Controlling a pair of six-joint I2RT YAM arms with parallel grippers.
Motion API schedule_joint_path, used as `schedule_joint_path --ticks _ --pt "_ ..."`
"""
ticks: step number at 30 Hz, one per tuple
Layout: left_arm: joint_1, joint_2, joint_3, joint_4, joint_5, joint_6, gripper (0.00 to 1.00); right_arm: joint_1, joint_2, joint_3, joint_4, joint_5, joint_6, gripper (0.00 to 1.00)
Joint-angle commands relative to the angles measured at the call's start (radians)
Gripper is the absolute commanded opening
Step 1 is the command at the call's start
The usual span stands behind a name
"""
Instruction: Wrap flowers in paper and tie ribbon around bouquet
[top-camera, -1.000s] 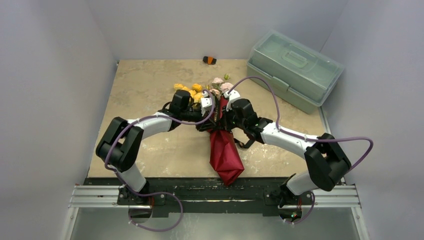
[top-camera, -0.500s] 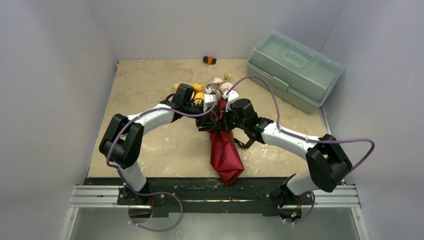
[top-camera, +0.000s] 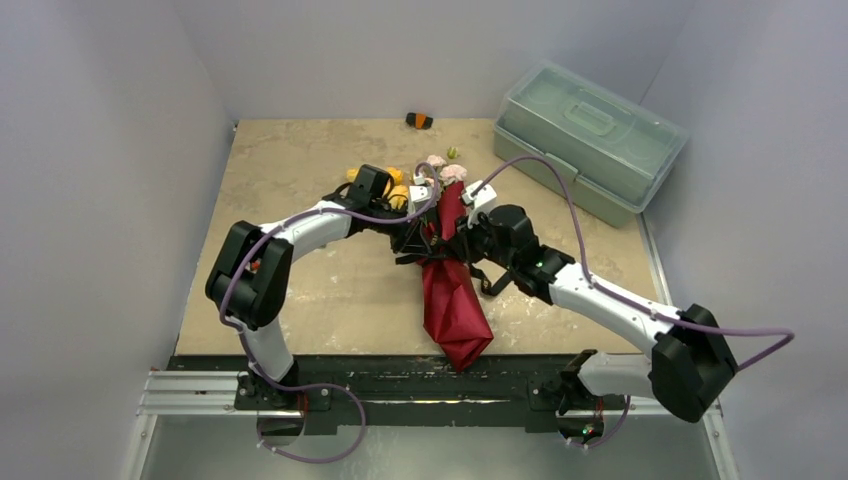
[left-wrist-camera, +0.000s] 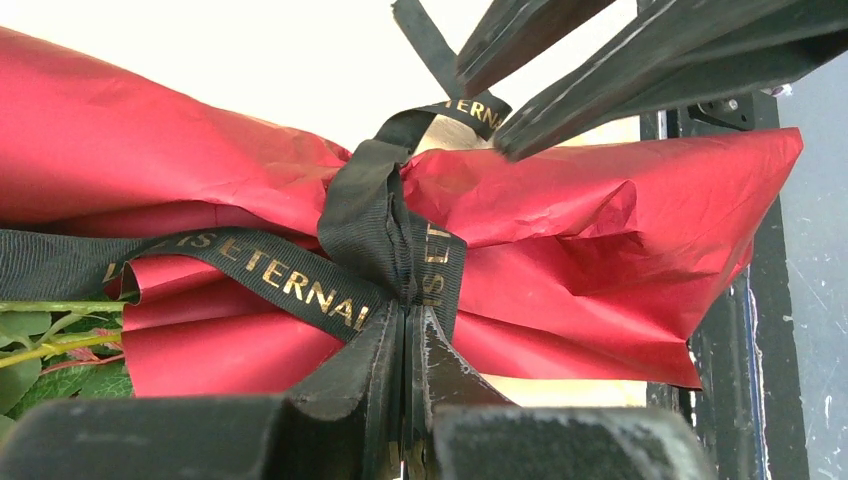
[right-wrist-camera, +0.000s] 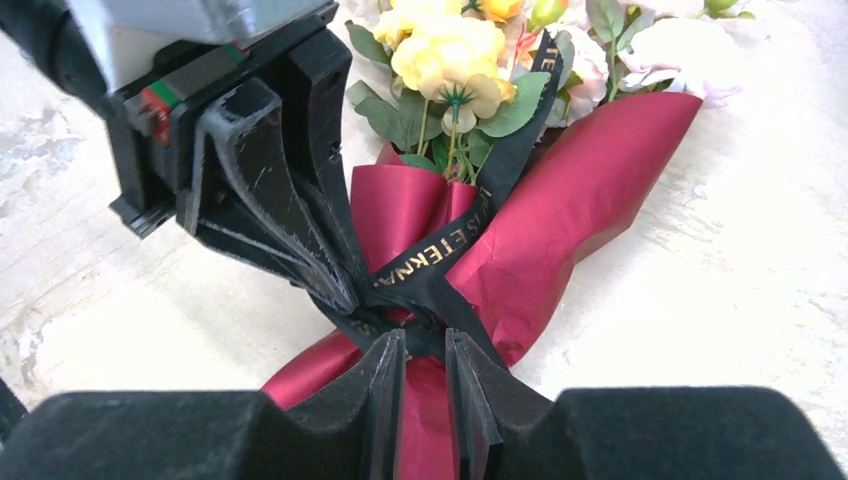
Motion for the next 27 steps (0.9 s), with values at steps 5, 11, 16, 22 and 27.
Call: schedule_joint_path --ticks 5,11,16,22,27 --pt "0.011 -0.017 0.042 0.002 0.046 -0.056 0.00 -0.003 -0.150 -0.120 0.077 -0.038 -0.037 0.28" --pt "0.015 -0.016 0.056 -0.019 0.070 -0.062 0.00 -0.001 -0.144 -0.164 0.148 -0.125 -0.046 0.27" --pt "0.015 -0.020 0.056 -0.039 0.057 -0.051 0.00 -0.003 -0.057 -0.113 0.180 -0.124 0.080 0.27" --pt "0.015 -0.014 0.040 -0.012 0.071 -0.054 0.00 -0.006 0.016 -0.093 0.241 -0.188 0.343 0.26" --pt "0.015 -0.022 0.024 0.023 0.090 -0.061 0.00 -0.042 0.023 -0.082 0.190 -0.190 0.583 0.26"
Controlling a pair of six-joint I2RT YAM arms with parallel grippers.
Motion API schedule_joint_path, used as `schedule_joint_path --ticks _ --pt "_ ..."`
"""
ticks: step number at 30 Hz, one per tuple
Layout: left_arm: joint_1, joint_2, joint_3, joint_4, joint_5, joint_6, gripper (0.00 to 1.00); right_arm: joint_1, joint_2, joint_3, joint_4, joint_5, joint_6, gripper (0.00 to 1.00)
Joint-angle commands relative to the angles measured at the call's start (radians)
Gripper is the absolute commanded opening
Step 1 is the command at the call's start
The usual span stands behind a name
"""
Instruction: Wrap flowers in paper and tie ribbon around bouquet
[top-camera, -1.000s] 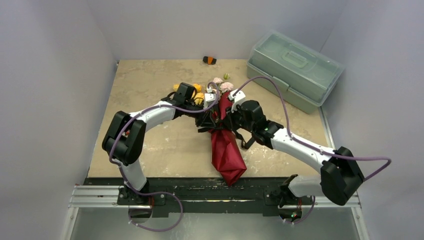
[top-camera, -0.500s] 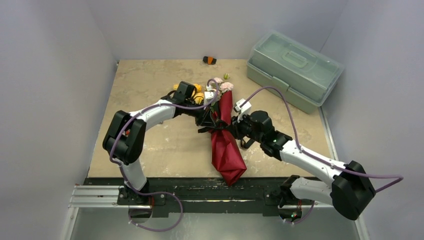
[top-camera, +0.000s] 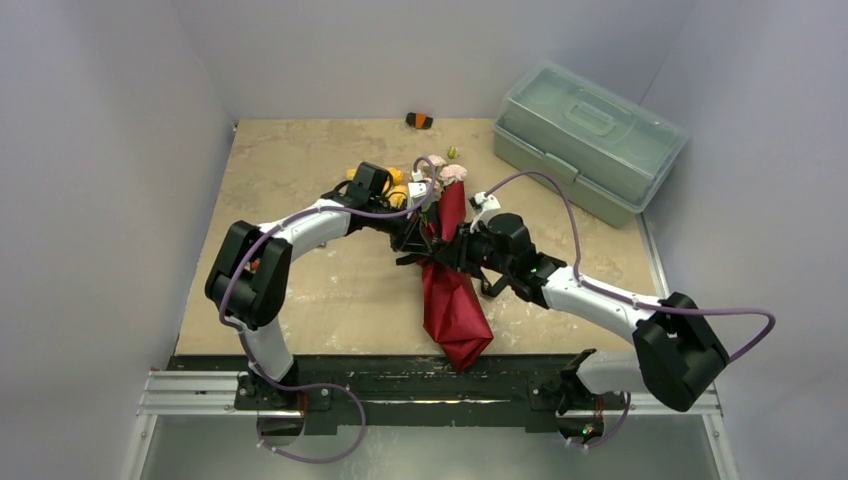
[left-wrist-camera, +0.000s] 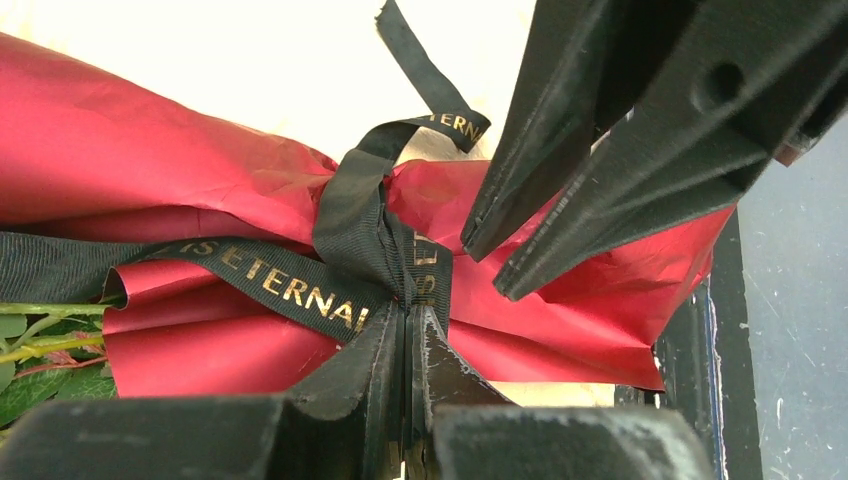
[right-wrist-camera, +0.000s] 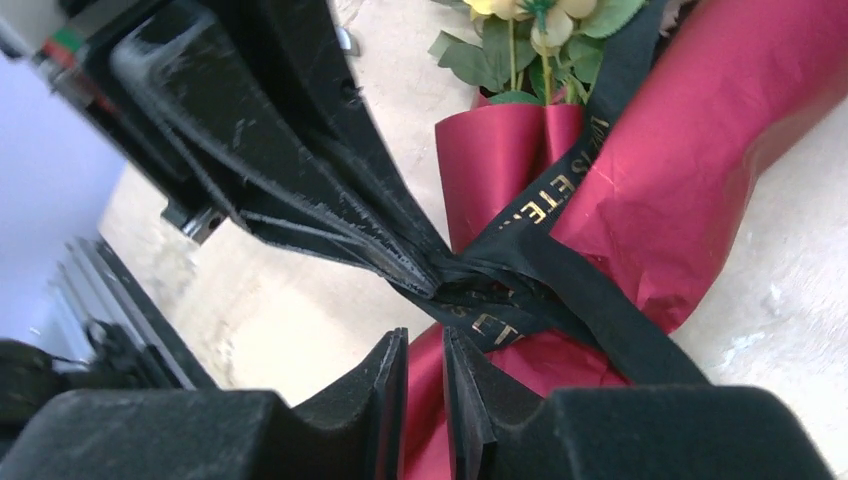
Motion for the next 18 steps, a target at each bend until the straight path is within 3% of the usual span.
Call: schedule_joint_path --ticks 1,9,18 --pt "0.006 -0.022 0.008 0.039 0.067 0.006 0.00 -0.035 -0.018 0.040 -0.001 -0.002 0.281 0.23" --pt "0.006 -0.035 -0.005 0.000 0.082 0.058 0.00 -0.049 -0.021 0.014 -0.080 0.018 0.558 0.19" --pt "0.006 -0.052 -0.050 -0.002 0.077 0.086 0.00 -0.051 0.064 0.004 -0.013 0.026 0.676 0.20"
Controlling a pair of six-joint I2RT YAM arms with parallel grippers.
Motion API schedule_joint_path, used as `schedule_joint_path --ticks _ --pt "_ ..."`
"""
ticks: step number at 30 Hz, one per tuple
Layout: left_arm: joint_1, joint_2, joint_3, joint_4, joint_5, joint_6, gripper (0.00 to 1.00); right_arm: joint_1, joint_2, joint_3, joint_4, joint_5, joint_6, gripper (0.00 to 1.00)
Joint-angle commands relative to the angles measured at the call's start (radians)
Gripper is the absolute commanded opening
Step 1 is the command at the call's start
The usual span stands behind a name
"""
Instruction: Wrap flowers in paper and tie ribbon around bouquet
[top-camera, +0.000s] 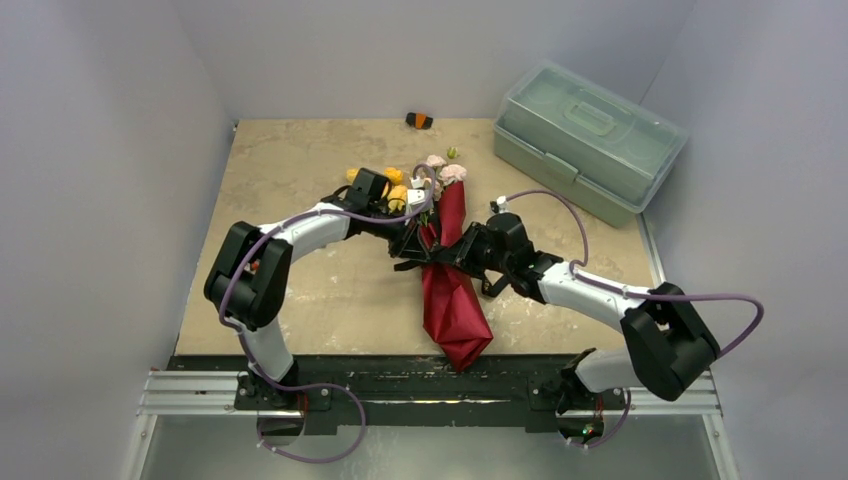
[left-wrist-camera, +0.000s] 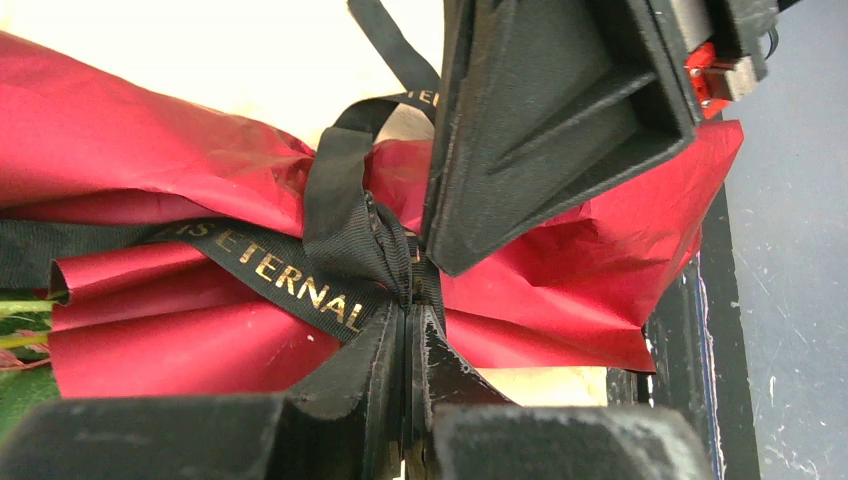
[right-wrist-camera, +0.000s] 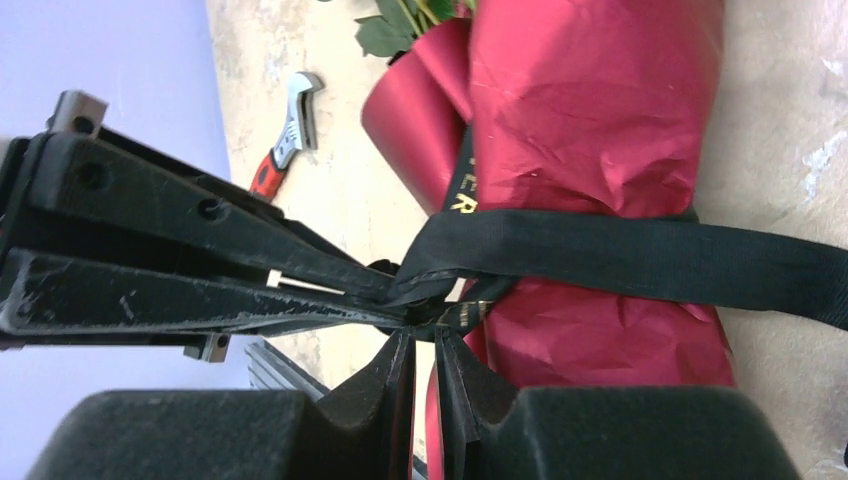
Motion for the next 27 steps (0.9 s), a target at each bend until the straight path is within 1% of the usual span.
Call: schedule_joint_path --ticks 1,8,18,22,27 --pt "0.006 -0.049 -0.021 0.003 0.040 0.046 0.00 -0.004 0.027 0.006 0.045 0.027 0.088 0.20" --pt "0.006 -0.054 -0.038 0.002 0.036 0.061 0.00 -0.010 0.081 0.014 0.076 0.034 0.099 0.18" --pt "0.006 -0.060 -0.052 0.015 0.018 0.070 0.00 -0.020 0.094 0.040 0.110 0.024 0.111 0.18" --pt "0.006 -0.061 -0.051 0.036 -0.019 0.052 0.00 -0.020 0.092 0.072 0.062 -0.013 0.089 0.19" --pt "0.006 -0.068 -0.055 0.050 -0.018 0.053 0.00 -0.020 0.107 0.069 0.077 -0.008 0.099 0.19"
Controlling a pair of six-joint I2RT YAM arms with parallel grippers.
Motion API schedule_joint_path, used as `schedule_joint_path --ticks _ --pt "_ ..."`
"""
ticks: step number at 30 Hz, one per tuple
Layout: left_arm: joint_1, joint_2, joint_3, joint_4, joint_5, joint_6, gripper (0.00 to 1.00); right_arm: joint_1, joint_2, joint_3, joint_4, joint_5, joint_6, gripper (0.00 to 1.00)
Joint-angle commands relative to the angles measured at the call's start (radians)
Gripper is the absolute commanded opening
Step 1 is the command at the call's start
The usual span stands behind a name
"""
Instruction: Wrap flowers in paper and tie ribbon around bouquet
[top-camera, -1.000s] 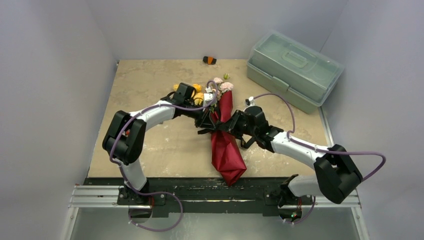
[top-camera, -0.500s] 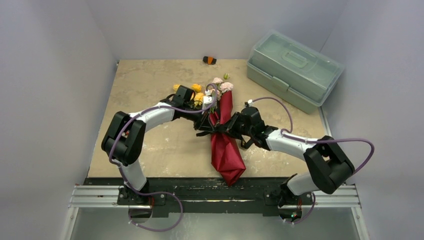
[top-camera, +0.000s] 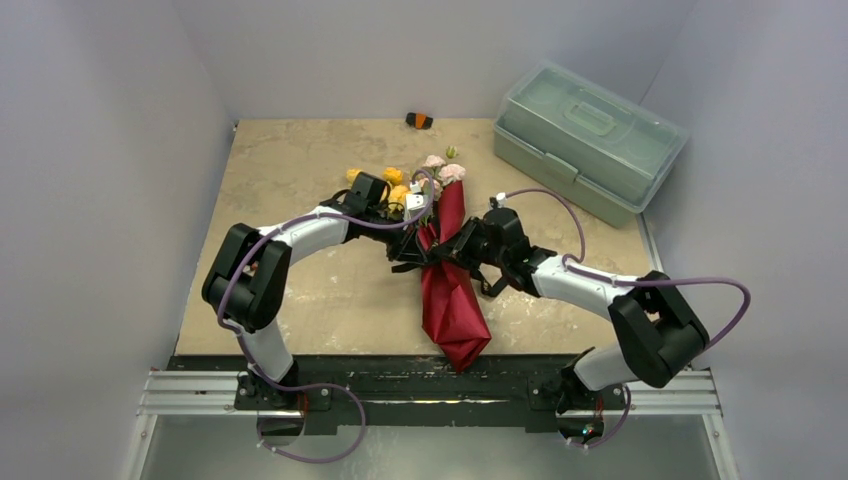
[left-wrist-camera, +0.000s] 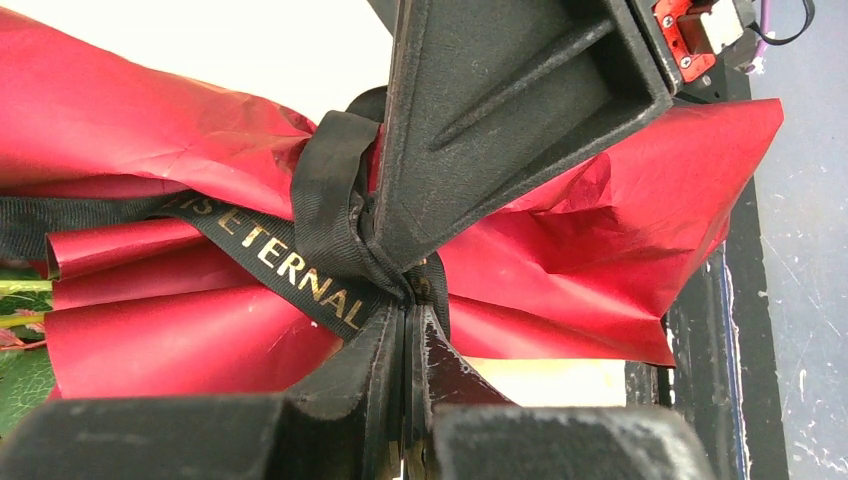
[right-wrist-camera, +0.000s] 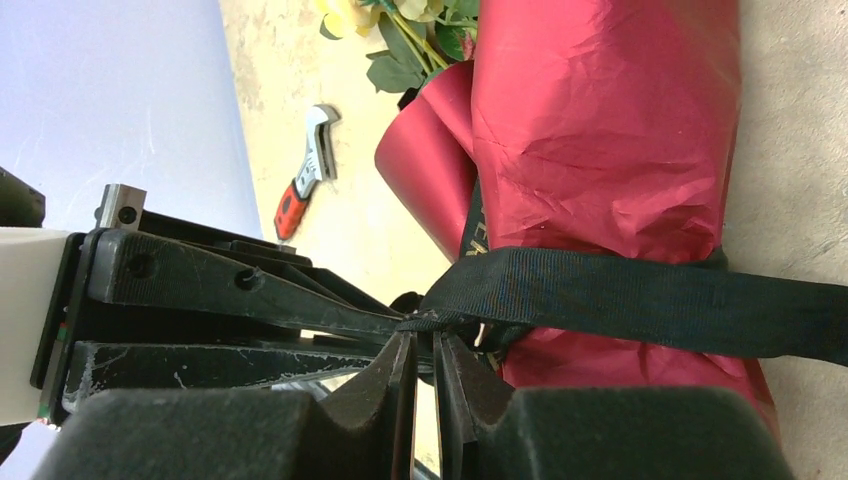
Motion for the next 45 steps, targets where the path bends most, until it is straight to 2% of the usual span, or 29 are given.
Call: schedule_joint_path --ticks 1,14,16,22,25,35,45 --pt "0.006 -0.050 -0.007 0.041 0.011 0.011 0.00 -0.003 0.027 0.040 0.021 -0.009 0.007 0.19" --pt "0.006 -0.050 -0.014 0.065 0.027 -0.010 0.00 -0.003 0.085 0.019 0.024 -0.014 0.024 0.17" --pt "0.008 -0.055 -0.020 0.066 0.029 -0.009 0.00 -0.003 0.081 0.004 0.020 -0.008 0.035 0.20" --pt "0.009 -0.057 -0.030 0.074 0.048 -0.010 0.00 -0.005 0.078 0.008 0.016 0.021 0.055 0.37" --pt "0.009 -0.058 -0.030 0.082 0.054 -0.016 0.00 -0.006 0.086 0.030 0.003 0.026 0.058 0.39" --pt "0.012 -0.070 -0.062 0.157 0.075 -0.072 0.00 -0.008 0.091 0.023 -0.020 0.046 0.084 0.31" --pt "0.012 -0.076 -0.077 0.203 0.093 -0.107 0.00 -0.007 0.123 0.038 -0.056 0.063 0.102 0.30"
